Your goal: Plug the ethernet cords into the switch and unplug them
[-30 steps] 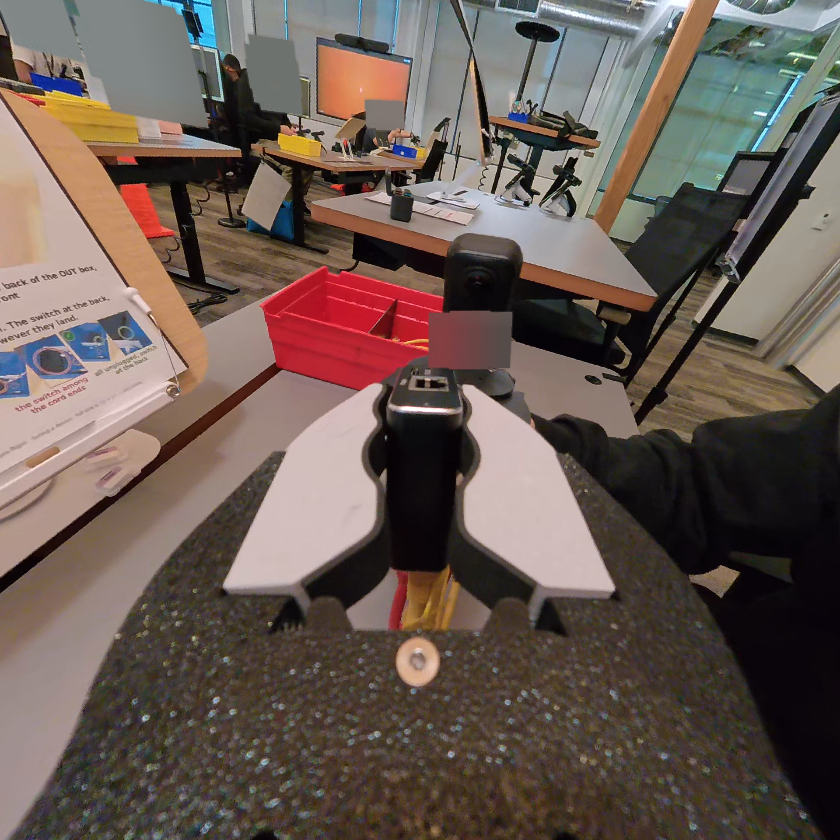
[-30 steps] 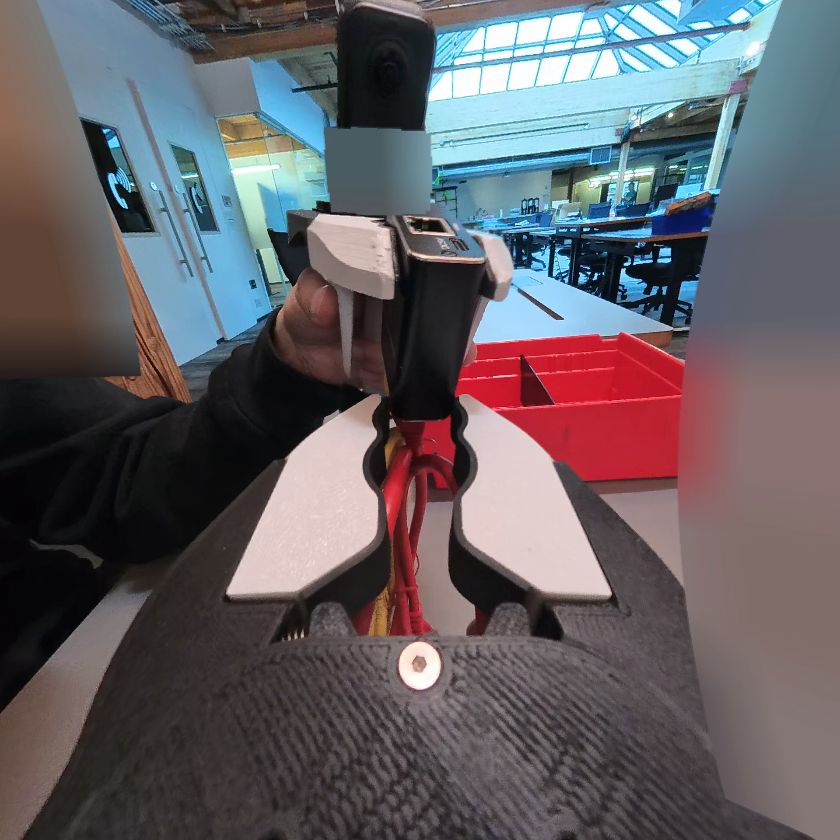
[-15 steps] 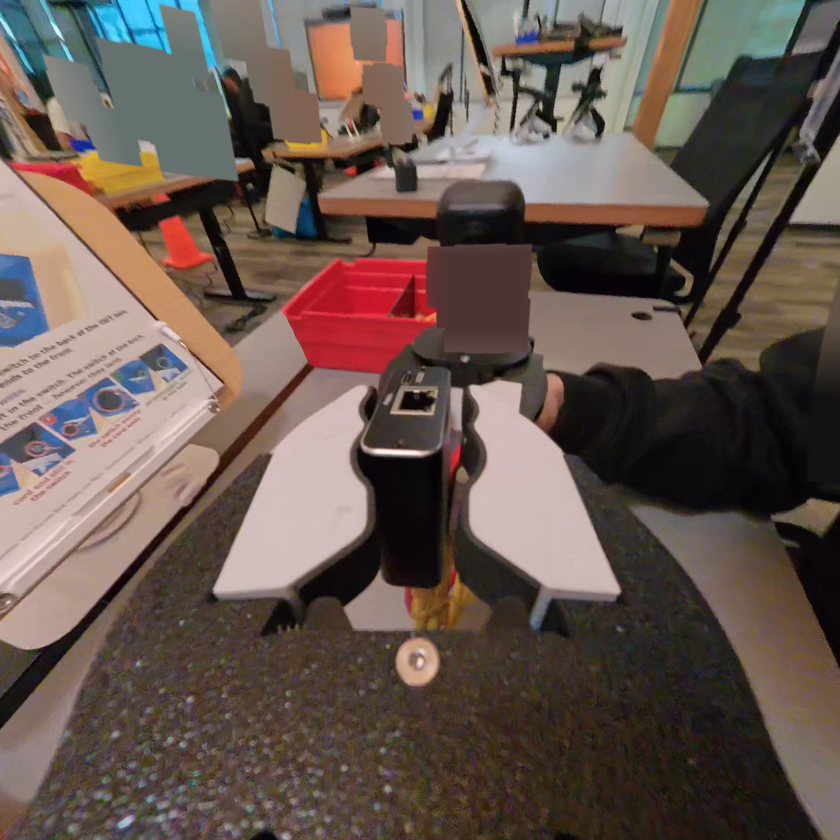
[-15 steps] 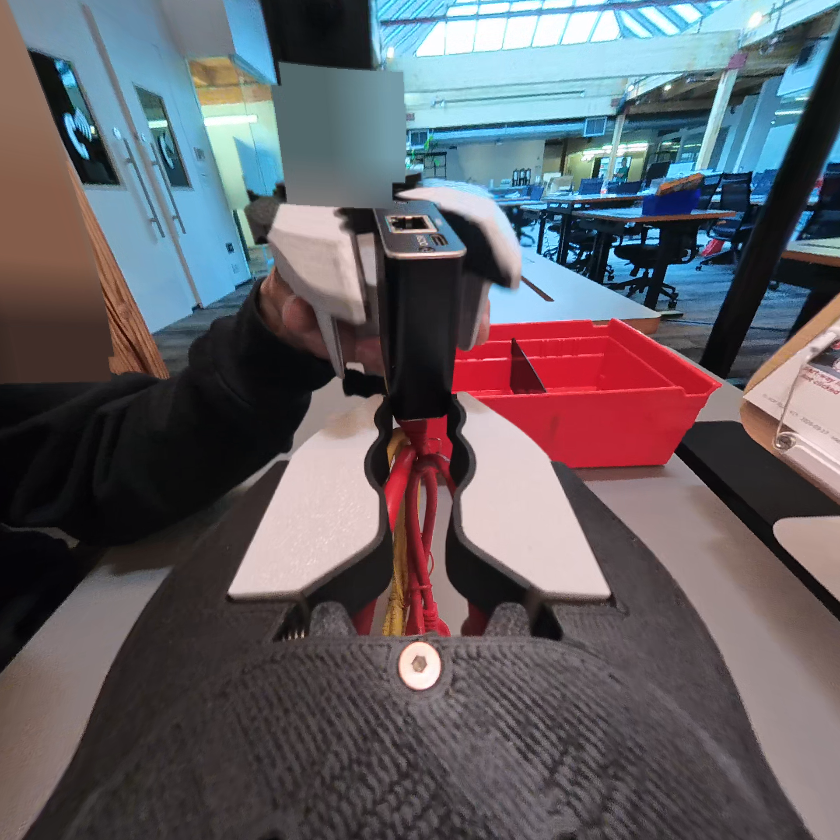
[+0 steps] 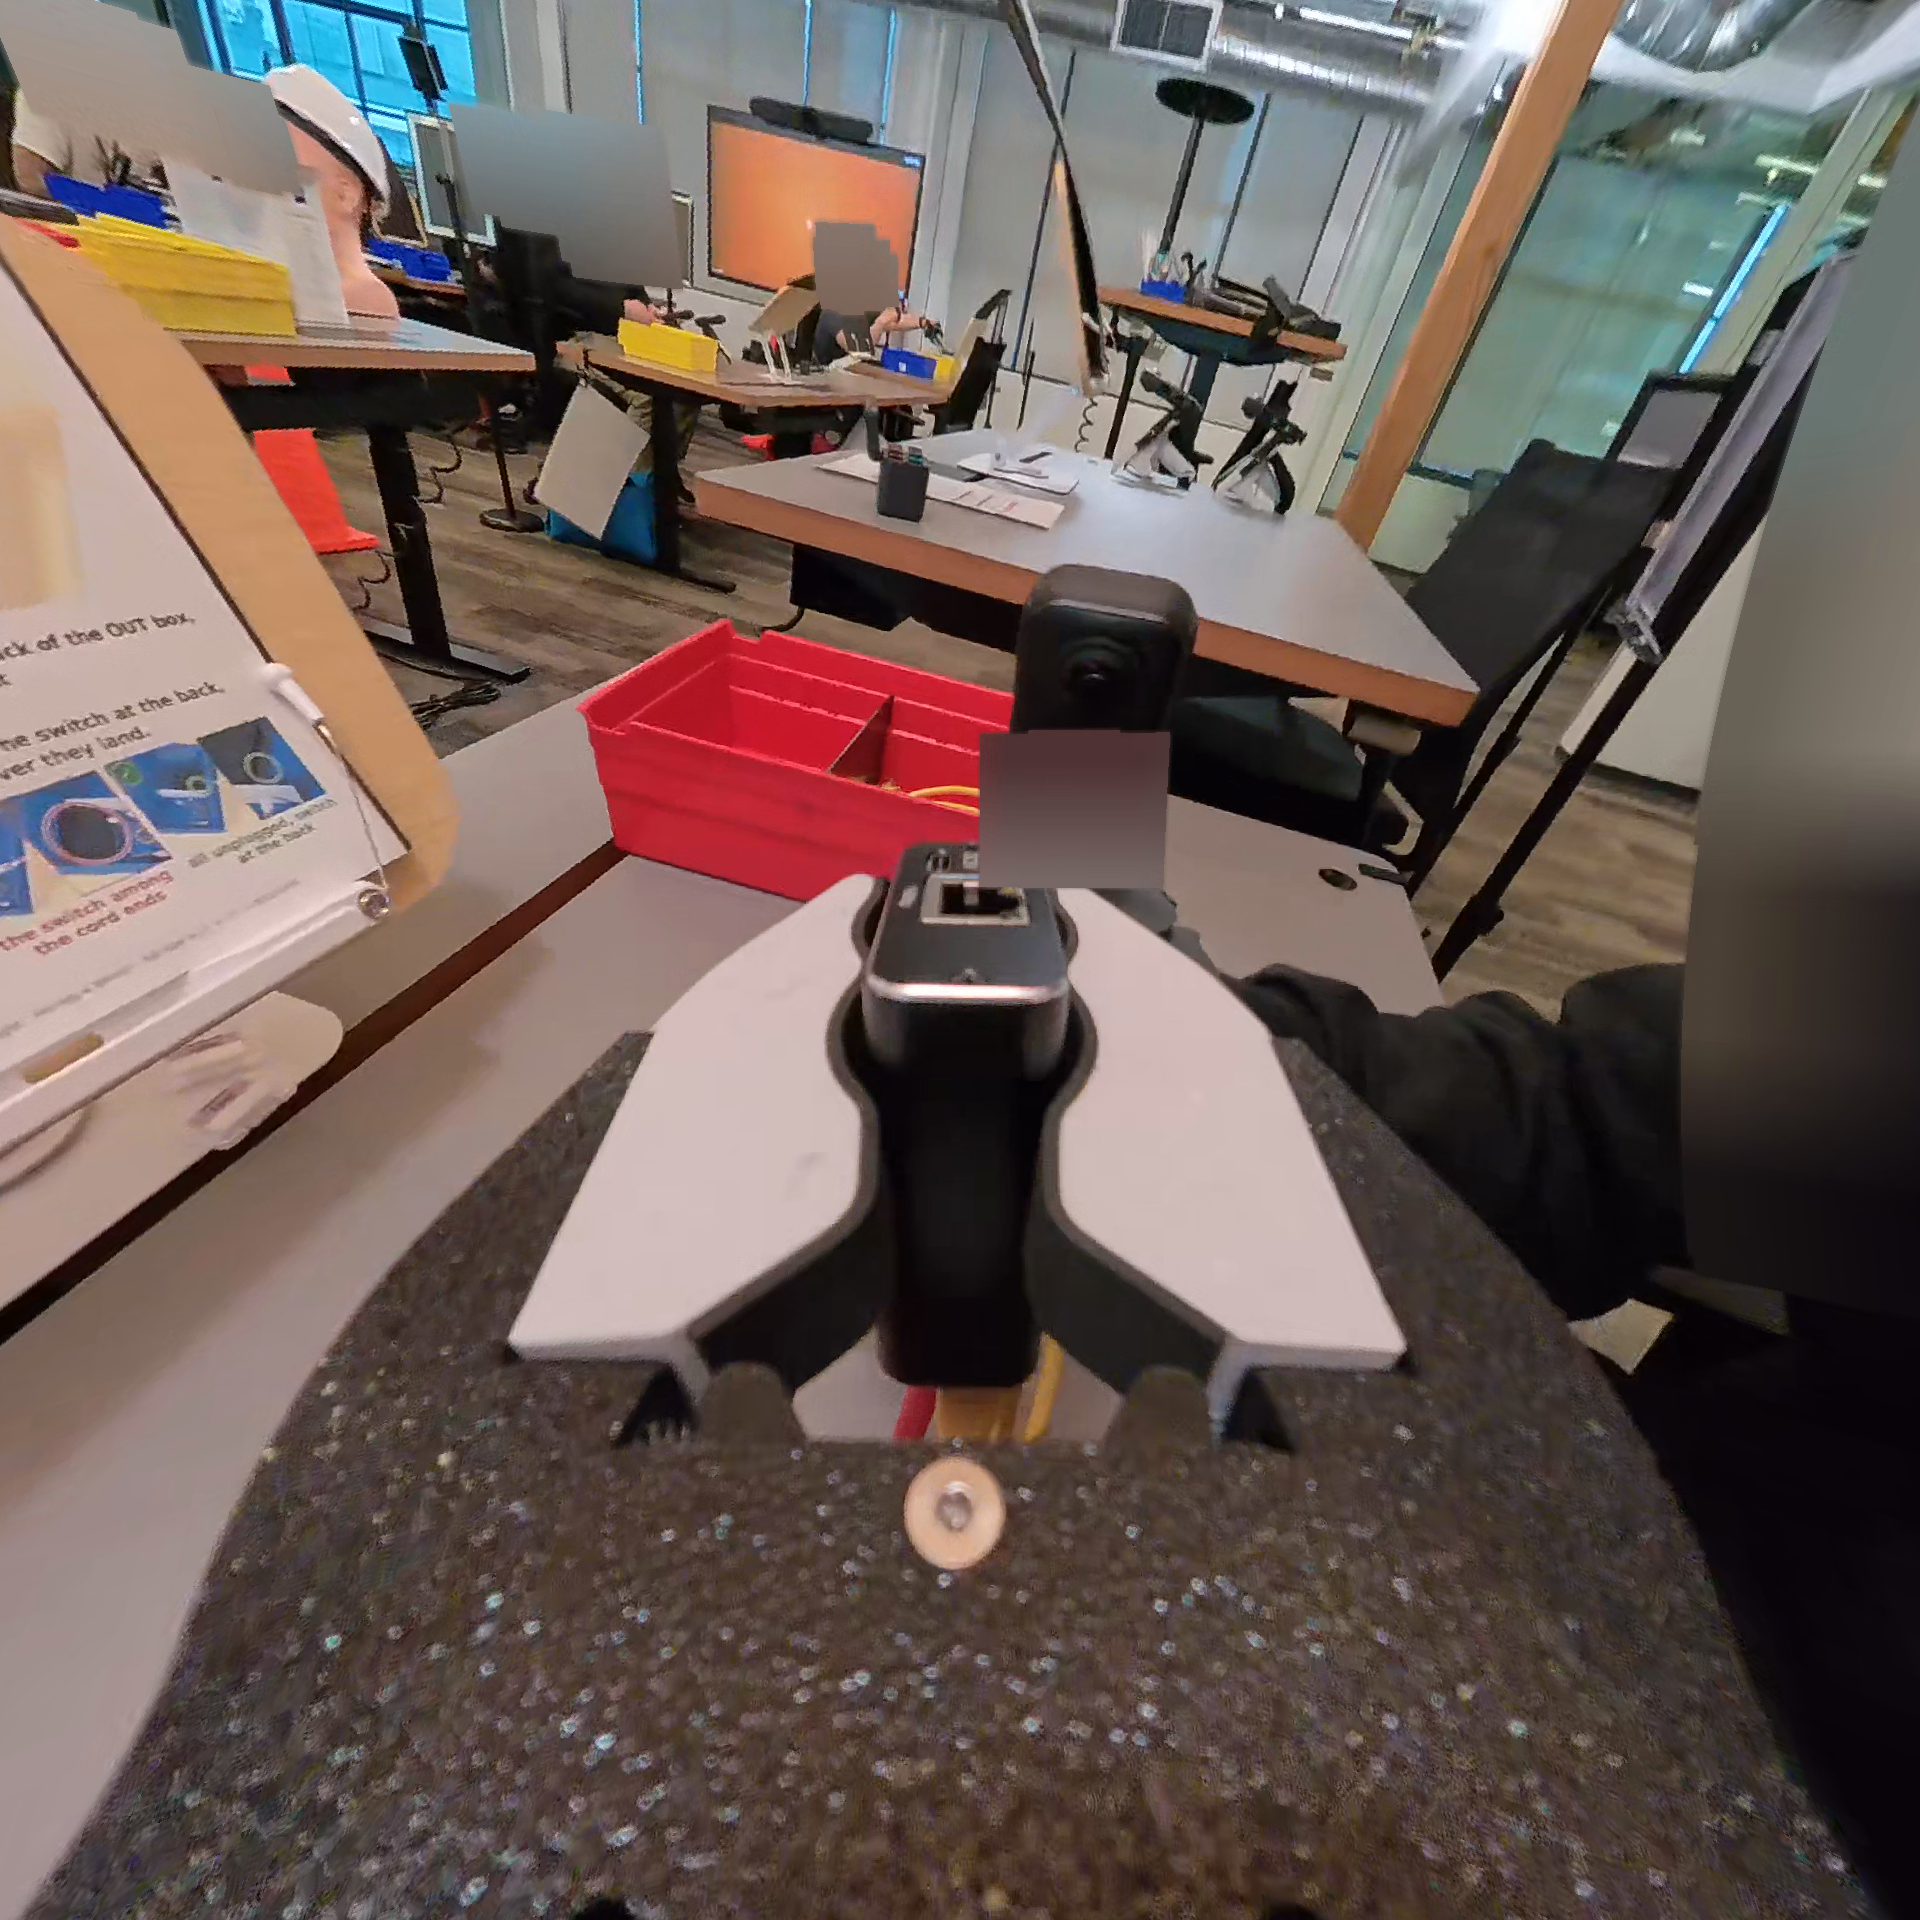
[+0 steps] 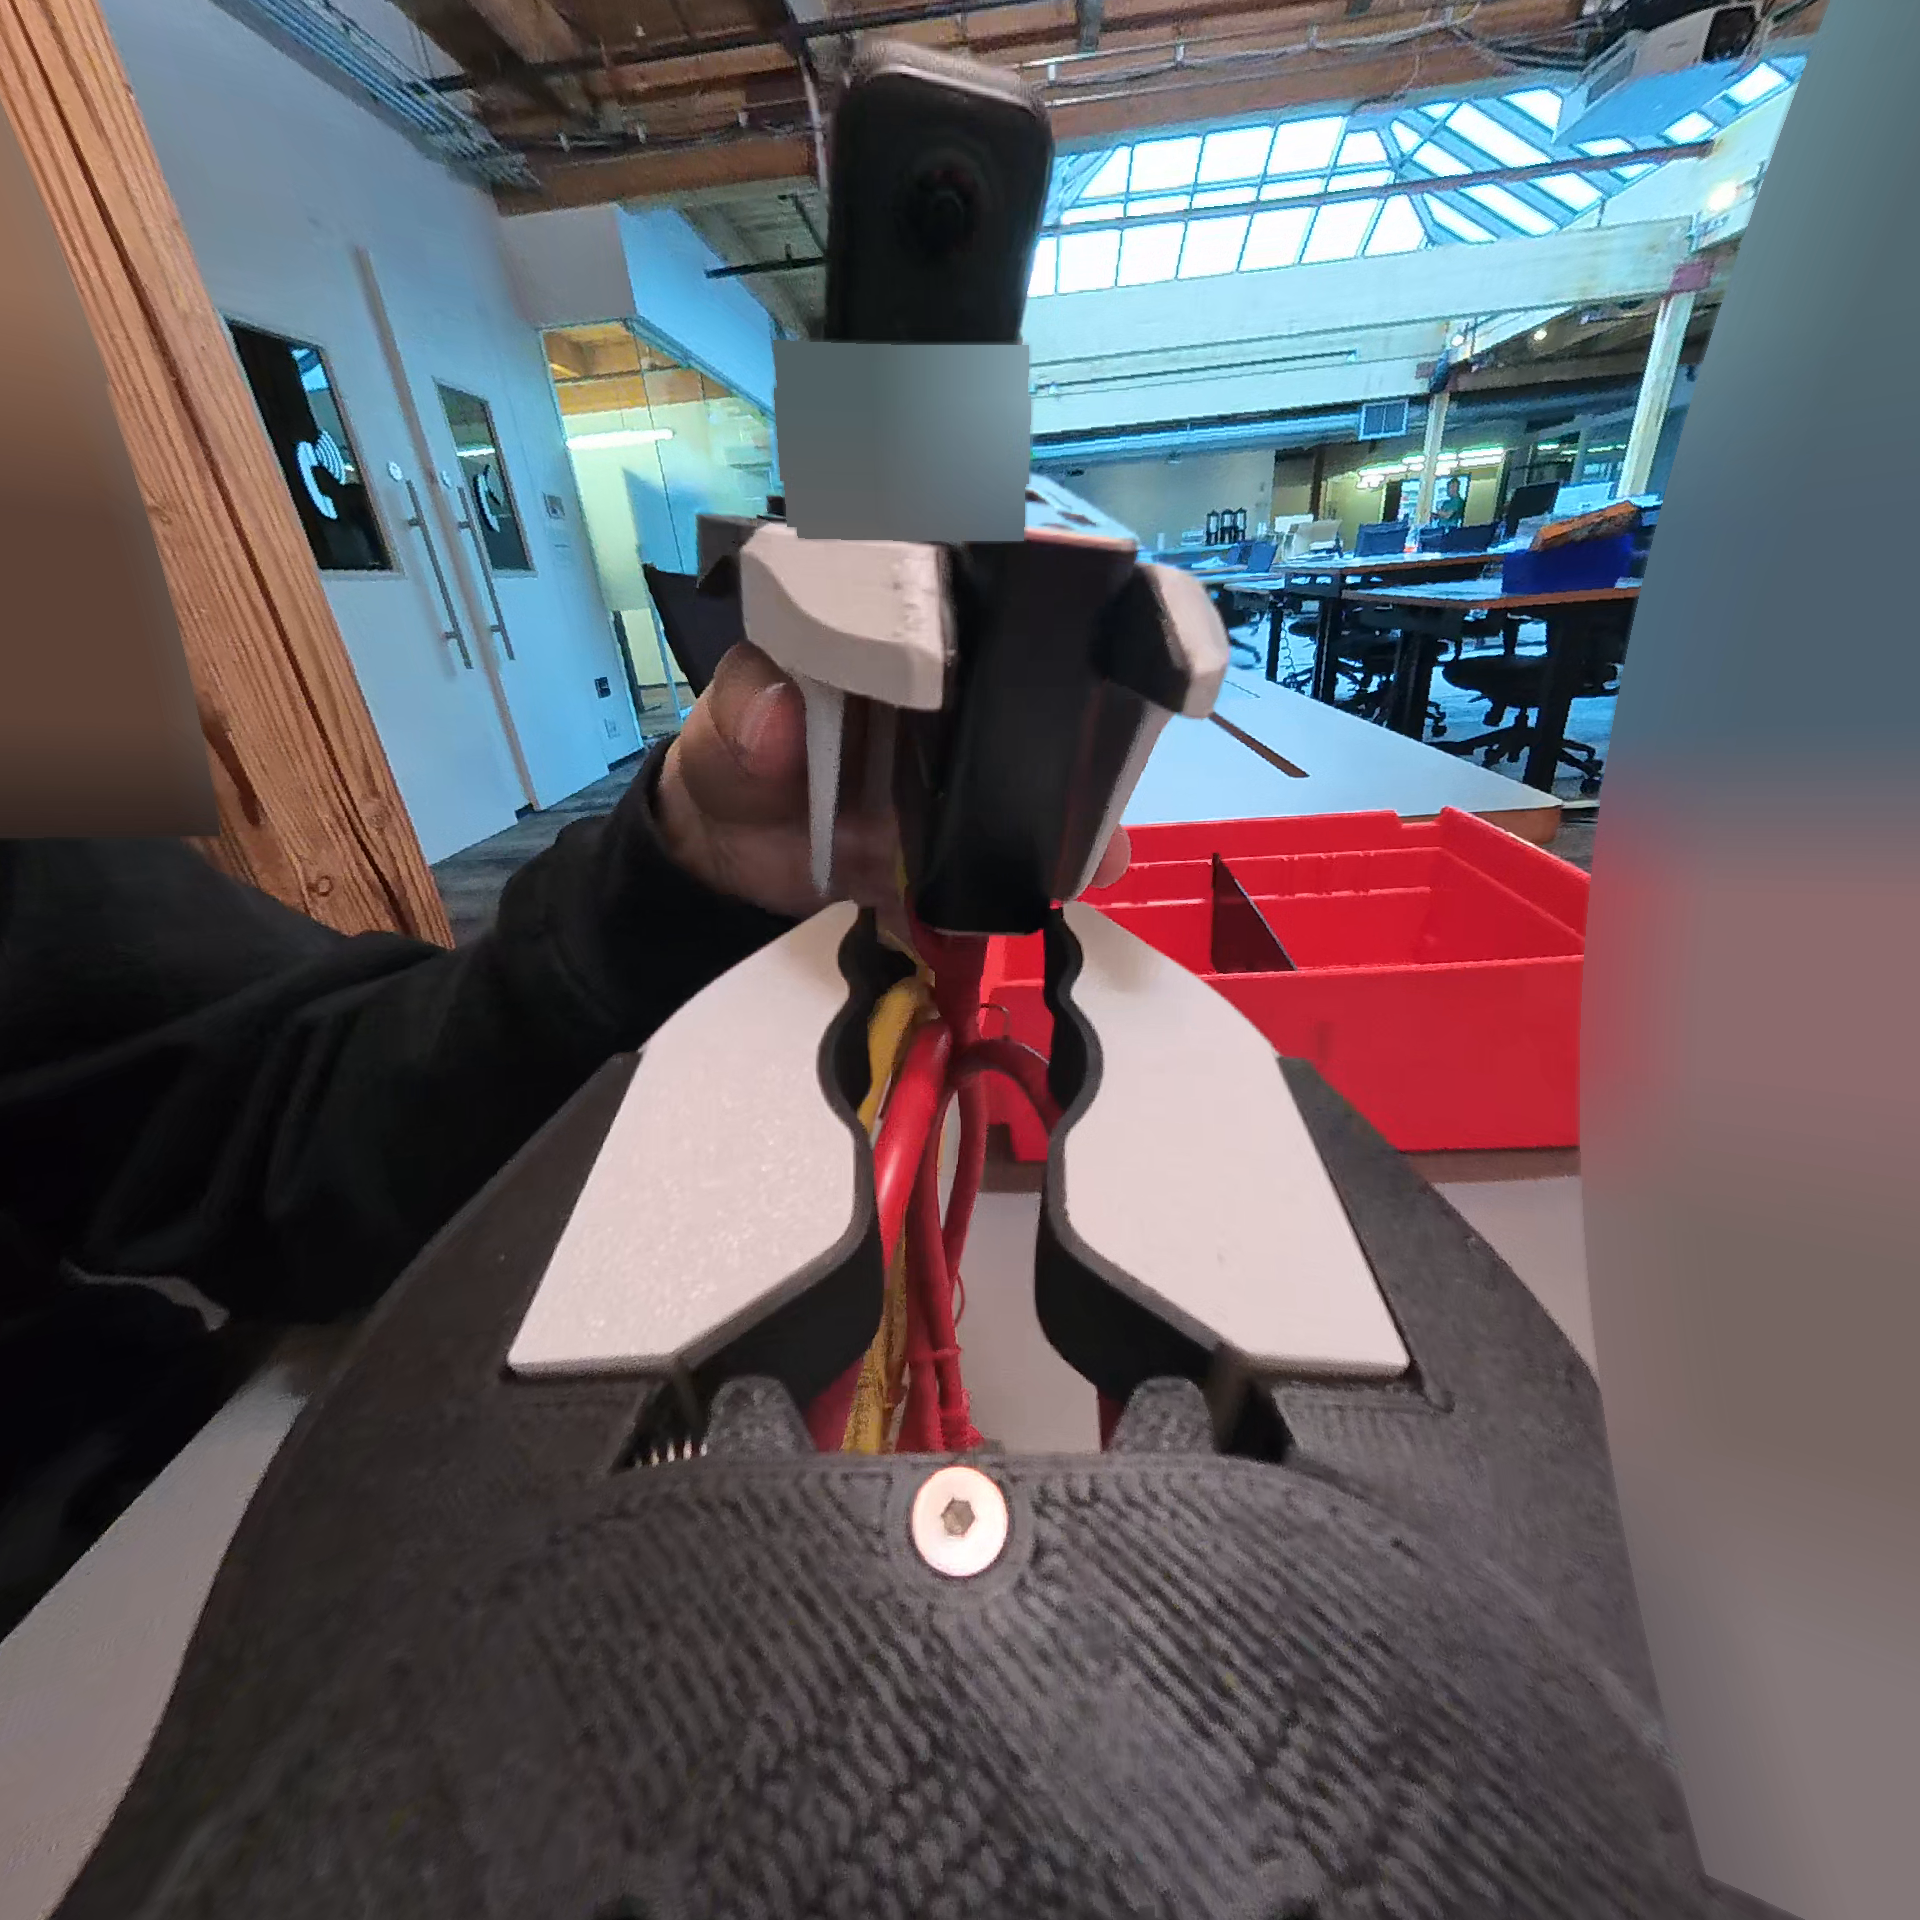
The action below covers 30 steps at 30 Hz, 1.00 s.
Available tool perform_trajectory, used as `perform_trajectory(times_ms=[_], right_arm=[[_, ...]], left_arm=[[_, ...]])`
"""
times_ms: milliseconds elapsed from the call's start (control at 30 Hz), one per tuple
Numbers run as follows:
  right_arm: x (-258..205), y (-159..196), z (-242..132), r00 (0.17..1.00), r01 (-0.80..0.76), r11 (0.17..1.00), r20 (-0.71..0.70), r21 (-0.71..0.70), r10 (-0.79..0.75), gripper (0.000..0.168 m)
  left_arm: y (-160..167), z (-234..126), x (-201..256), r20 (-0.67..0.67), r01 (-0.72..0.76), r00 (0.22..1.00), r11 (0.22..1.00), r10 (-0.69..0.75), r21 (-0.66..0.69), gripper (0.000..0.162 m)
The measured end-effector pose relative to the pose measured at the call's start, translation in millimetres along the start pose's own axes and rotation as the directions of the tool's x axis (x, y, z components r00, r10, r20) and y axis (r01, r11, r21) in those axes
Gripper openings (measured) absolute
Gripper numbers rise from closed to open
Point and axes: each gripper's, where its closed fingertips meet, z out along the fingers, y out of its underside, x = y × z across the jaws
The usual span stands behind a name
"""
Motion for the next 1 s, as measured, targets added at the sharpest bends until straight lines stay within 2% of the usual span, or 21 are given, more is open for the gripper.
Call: perform_trajectory(times_ms=[233,400,633,800,1000], right_arm=[[4,-2,2,0.999,-0.036,0.998,-0.01,0.05,0.037,0.029],[4,-2,3,0.998,-0.058,0.998,-0.011,0.028,0.058,0.024],[5,-3,-3,1.0,0.009,1.0,-0.029,-0.011,-0.009,0.022],[2,-2,-4,1.0,0.021,0.999,-0.004,-0.025,-0.021,0.022],[-1,-7,-2,0.999,0.042,0.999,0.0,0.018,-0.042,0.022]], left_arm=[[-2,-1,-3,0.024,-0.008,1.0,1.0,0.008,0.014,0.026],[-3,-3,-2,-0.002,0.003,1.0,1.0,-0.003,0.031,0.026],[-5,-3,7,-0.047,-0.05,0.998,0.997,0.052,0.056,0.03],[4,-4,10,-0.016,-0.173,0.985,0.984,0.172,-0.032,0.027],[0,-4,10,0.013,-0.186,0.982,0.982,0.186,-0.042,0.027]])
